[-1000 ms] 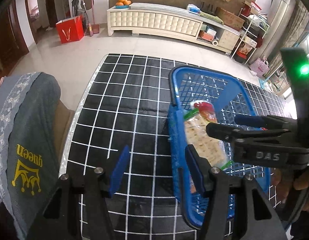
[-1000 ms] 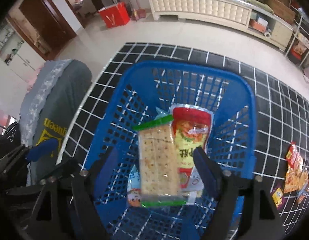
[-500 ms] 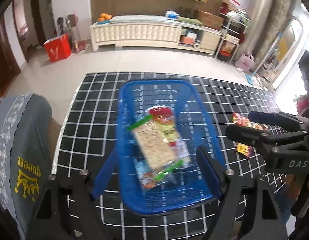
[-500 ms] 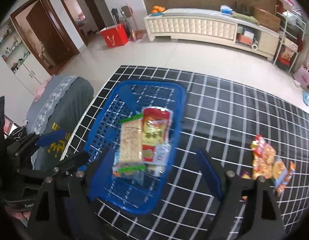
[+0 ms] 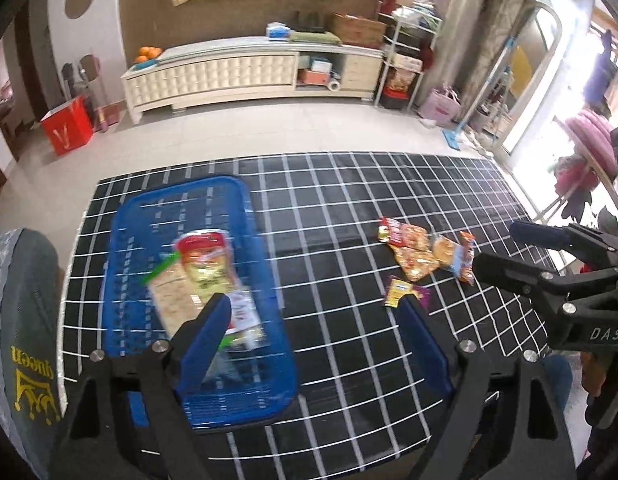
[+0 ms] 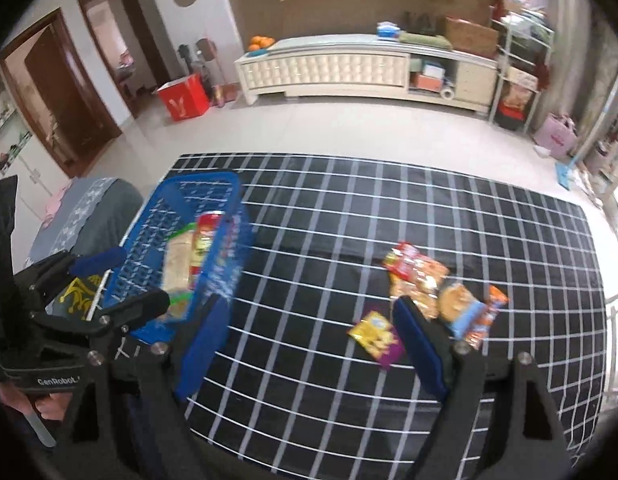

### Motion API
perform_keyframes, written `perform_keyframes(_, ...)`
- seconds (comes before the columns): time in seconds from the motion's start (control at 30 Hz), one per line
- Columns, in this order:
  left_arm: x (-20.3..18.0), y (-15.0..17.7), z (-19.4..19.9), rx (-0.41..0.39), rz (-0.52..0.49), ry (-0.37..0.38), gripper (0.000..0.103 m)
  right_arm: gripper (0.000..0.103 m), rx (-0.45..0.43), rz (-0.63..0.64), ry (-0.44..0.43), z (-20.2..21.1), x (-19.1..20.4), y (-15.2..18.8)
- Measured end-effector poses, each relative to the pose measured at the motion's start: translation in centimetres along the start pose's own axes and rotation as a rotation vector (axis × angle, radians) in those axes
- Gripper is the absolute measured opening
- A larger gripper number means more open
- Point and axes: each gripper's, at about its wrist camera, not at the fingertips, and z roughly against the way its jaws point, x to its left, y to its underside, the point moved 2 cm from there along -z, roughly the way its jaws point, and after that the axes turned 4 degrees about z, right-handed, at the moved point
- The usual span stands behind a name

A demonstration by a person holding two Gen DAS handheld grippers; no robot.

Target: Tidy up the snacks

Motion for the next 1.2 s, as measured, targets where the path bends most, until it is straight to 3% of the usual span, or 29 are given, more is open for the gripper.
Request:
perform_keyframes(0.37,-7.2,0.4,-5.1,0.071,-0.051,0.053,0.083,0.087,0.052,-0.112,0.047,-1.6,-8.4,3.5)
perform_keyframes(0.67,-9.4,0.6,-9.8,0.136,-0.039,0.037,0.083,0.087,0.112,-0.138,0.076,-5.0,-12.6,4.5)
perform_keyframes(0.8,-9.3,0.7,-11.9,0.170,-0.016,0.030,0.083,0.087,0.132,-0.042,0.115,-6.8,-13.3,4.1)
perform_keyframes(0.9,-9.1,1.1,-13.6,0.191,-0.016,0.023,0.083,0.087,0.149,0.123,0.179,-9.1,-13.0,4.2)
perform_keyframes(1.07,-8.4,1.7,-15.8,0.181,-0.010,-0.019,0.083,0.087,0.202,0.223,0.123,-12.8,-13.6,4.9)
perform_keyframes(1.2,-7.8,2.5,-17.5,0.208,0.031,-0.003,0.083,0.087,0.241,0.267,0.122,-15.8,-14.8,5.3)
